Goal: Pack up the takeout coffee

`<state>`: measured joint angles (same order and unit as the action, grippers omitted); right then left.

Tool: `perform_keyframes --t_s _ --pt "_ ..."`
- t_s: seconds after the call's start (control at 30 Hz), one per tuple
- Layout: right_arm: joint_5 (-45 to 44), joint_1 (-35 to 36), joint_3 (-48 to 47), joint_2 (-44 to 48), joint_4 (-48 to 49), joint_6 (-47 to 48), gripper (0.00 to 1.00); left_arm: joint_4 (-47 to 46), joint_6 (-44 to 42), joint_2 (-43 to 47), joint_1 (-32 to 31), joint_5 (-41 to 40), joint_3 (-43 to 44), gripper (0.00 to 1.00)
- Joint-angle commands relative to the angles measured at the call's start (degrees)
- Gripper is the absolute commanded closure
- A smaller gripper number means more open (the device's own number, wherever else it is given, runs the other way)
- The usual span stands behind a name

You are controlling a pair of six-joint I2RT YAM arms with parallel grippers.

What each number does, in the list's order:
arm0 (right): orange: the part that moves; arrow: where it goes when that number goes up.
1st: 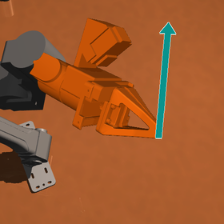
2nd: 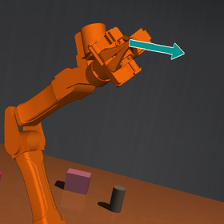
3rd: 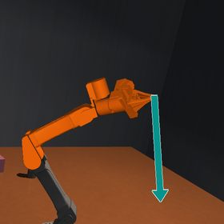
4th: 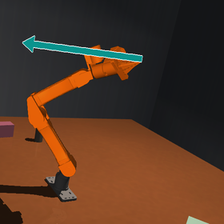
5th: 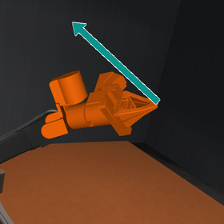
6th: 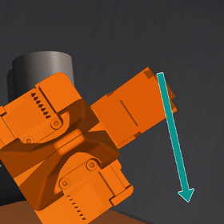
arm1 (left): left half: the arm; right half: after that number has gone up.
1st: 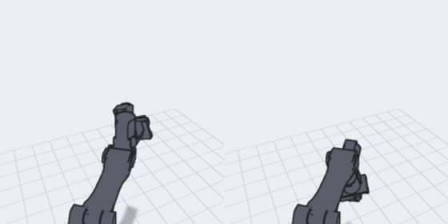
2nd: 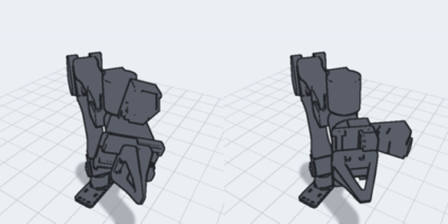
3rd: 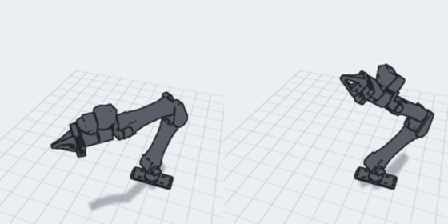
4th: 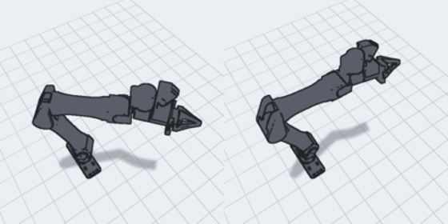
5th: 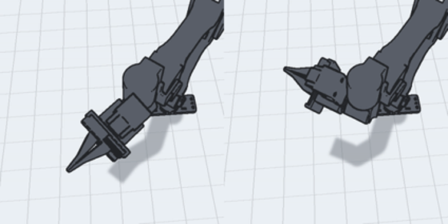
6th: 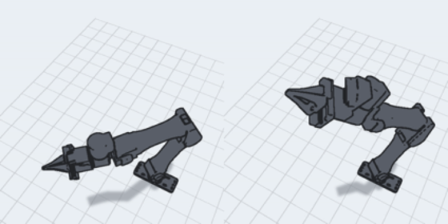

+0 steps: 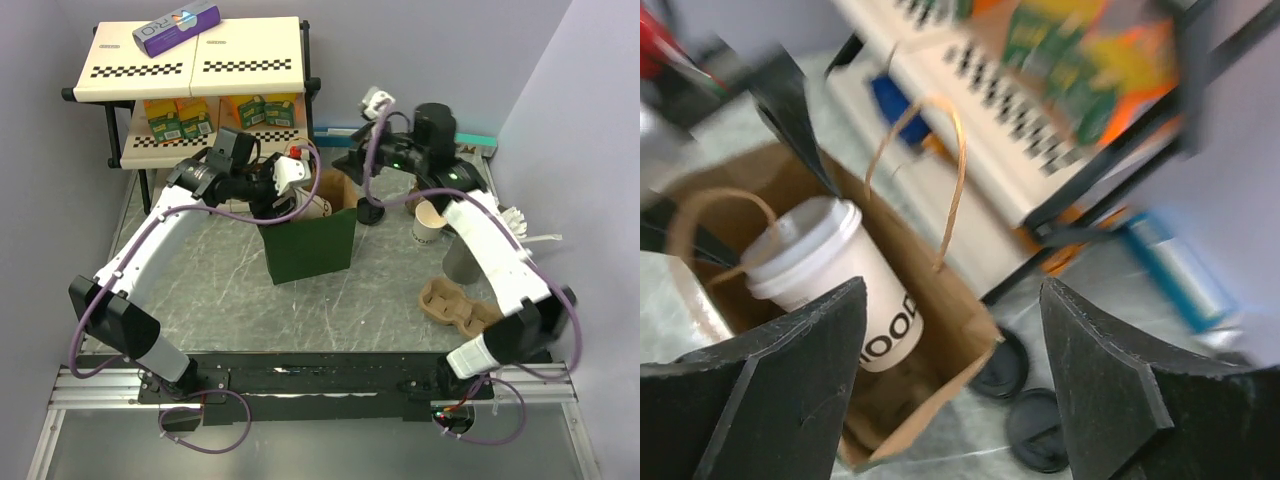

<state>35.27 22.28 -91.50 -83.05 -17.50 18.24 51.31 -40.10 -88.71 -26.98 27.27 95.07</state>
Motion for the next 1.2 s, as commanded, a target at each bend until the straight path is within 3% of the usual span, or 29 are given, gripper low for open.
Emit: perform_keyframes --t_s 0.0,0.23,0.4,0.67,0.77,0.93,1.17 --pt "9.45 -0.22 -6.04 -7.02 -6.05 2.66 0.22 -0.6 1.42 1.61 0.0 3.76 2.75 0.99" --pt "11.84 -0.05 -5.61 -11.17 -7.11 6.28 0.17 -0.95 1.07 3.27 0.0 3.85 2.58 0.99" --pt "12.29 -0.31 -10.35 -14.87 -11.77 6.64 0.17 -1.48 1.69 4.15 0.0 2.97 1.7 0.99" --pt "12.82 -1.19 -4.83 -2.4 -4.06 1.81 0.21 -1.91 2.48 4.59 0.26 2.53 1.35 0.99" --pt "10.18 2.67 -1.05 -0.54 -2.9 4.07 0.23 -2.88 2.83 4.86 0.35 2.35 0.91 0.99" --pt "8.77 8.03 0.54 -2.56 -7.01 7.07 0.25 -2.45 2.31 4.25 0.88 2.09 1.43 0.99" --pt "7.54 9.09 5.98 0.51 -13.35 11.02 0.28 -2.97 2.04 3.37 2.11 1.74 1.7 0.99"
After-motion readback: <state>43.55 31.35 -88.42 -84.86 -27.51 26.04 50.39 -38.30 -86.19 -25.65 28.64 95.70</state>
